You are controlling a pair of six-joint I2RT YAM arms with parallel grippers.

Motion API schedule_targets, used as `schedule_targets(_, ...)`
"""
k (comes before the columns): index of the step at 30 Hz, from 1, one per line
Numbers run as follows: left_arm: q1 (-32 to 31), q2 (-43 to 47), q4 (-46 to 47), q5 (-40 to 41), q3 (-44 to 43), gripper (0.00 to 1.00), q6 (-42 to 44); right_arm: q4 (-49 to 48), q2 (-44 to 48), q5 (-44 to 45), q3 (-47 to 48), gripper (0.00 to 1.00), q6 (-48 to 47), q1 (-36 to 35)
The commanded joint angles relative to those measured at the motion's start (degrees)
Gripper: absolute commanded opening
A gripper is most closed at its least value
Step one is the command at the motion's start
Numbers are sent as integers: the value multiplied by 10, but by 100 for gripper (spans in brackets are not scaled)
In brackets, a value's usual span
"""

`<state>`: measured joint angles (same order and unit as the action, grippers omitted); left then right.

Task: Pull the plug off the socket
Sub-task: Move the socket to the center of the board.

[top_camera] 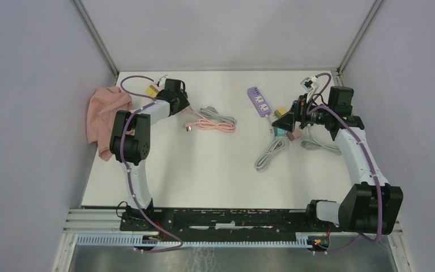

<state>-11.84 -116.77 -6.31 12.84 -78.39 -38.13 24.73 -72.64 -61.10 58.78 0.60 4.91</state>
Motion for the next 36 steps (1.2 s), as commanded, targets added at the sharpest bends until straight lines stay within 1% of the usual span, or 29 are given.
schedule_targets(1, 5, -16, 17, -10, -37, 53, 11, -6, 8, -2, 14, 100, -9, -2)
schedule_targets(5, 8, -24, 11, -12, -49, 50, 12, -4, 10, 1, 15, 100, -11, -2)
schedule_targets(9, 7, -19, 8, -26, -51, 39, 27, -3, 11, 0, 15, 100, -12, -2)
schedule_targets(14, 7, 8, -1, -20, -37, 9, 52, -3, 11, 0, 15, 100, -11, -2)
schedule_targets(15, 7, 18, -1, -17, -31, 4, 55, -3, 11, 0, 14, 100, -11, -2)
schedule_targets(21, 7, 104, 6, 14, 34, 3, 72, -4, 10, -2, 15, 100, -10, -2)
schedule_targets(24, 6, 151, 14, 14, 80, 3, 74, -4, 11, -2, 15, 100, -10, -2)
schedule_targets(29, 7, 228, 11, -15, 141, 3, 73, -4, 10, -2, 14, 100, -10, -3)
schedule_targets(33, 3, 295, 11, -42, 206, 3, 57, -4, 11, -1, 15, 100, -10, -3)
schedule_targets(36, -13, 343, 10, -58, 251, 3, 43, -5, 10, -2, 13, 100, -9, -3)
